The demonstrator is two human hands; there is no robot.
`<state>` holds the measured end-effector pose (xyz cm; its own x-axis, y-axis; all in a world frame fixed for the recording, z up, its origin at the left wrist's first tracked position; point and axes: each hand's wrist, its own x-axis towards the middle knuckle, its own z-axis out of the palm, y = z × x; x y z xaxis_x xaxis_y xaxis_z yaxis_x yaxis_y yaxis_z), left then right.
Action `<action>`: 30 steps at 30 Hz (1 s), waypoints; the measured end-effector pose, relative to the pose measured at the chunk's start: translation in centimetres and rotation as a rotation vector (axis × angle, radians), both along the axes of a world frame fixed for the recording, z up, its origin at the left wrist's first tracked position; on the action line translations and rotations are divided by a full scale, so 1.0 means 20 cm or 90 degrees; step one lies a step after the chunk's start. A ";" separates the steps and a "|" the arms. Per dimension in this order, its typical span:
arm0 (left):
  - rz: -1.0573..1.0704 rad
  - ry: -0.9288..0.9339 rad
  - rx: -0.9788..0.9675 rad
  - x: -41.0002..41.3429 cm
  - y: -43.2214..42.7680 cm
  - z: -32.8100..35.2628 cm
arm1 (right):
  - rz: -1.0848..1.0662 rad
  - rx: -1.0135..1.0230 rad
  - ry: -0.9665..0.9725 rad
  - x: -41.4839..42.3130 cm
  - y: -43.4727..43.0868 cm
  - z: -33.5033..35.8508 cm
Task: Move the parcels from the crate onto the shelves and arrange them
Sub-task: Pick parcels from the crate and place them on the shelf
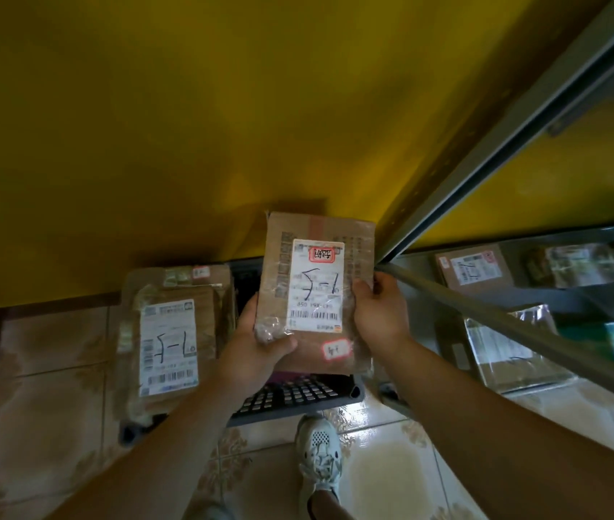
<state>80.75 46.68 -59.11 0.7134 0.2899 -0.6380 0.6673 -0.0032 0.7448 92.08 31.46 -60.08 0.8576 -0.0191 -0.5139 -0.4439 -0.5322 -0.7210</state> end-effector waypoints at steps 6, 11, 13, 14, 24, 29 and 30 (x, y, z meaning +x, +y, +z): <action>0.042 -0.094 -0.039 -0.08 0.02 0.29 | -0.002 0.035 -0.036 -0.16 0.02 0.33; -0.012 -0.127 -0.016 -0.25 0.11 0.66 | 0.000 0.075 -0.043 -0.40 0.03 0.73; -0.025 -0.145 0.011 -0.35 0.16 0.80 | -0.020 0.074 -0.075 -0.50 0.03 0.91; -0.035 -0.157 0.020 -0.40 0.19 0.88 | -0.024 0.072 -0.095 -0.55 0.03 0.99; -0.063 -0.235 0.065 -0.88 0.22 1.58 | -0.016 0.122 -0.203 -0.91 0.00 1.75; -0.050 -0.304 0.092 -1.14 0.12 1.83 | 0.059 0.101 -0.261 -1.02 -0.11 1.99; -0.037 -0.311 0.100 -1.19 0.09 1.87 | 0.075 0.110 -0.276 -1.05 -0.14 2.02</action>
